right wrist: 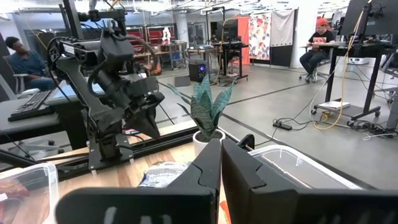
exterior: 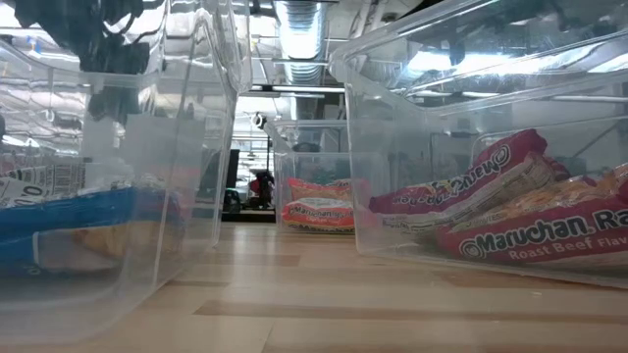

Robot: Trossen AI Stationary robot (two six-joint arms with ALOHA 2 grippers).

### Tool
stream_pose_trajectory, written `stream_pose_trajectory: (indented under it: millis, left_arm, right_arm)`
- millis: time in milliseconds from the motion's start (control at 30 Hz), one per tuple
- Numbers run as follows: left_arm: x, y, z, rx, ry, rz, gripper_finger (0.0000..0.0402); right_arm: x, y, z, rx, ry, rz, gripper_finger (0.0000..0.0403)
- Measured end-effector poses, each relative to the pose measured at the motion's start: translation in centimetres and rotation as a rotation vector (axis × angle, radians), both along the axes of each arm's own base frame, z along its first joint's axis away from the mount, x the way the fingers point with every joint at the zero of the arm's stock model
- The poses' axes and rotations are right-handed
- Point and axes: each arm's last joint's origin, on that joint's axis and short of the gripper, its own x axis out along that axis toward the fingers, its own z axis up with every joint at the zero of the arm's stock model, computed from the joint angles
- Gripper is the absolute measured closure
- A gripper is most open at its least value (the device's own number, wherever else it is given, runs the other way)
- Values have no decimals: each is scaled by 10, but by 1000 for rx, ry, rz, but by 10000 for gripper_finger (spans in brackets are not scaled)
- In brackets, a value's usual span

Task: Sort Maruchan noodles
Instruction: Put the blue noodle pack into the bottom left transparent bin

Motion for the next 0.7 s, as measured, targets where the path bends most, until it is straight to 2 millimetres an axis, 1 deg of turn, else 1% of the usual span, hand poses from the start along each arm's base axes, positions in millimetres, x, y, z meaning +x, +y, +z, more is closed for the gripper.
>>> stream_pose_trajectory:
  millis: [67, 133, 333, 500, 700]
  left_arm:
    - [-1, 0, -3, -22, 25, 5, 387]
    - [-1, -1, -6, -49, 55, 1, 368]
    - [2, -1, -12, -102, 98, -1, 285]
    - [8, 2, -18, -140, 142, 1, 215]
    - [22, 8, -32, -179, 216, 16, 158]
  right_arm:
    - [0, 0, 0, 0, 1, 0, 365]
    - [0, 0, 0, 0, 0, 0, 365]
    - [0, 0, 0, 0, 0, 0, 365]
    - [0, 0, 0, 0, 0, 0, 365]
    - [0, 0, 0, 0, 0, 0, 365]
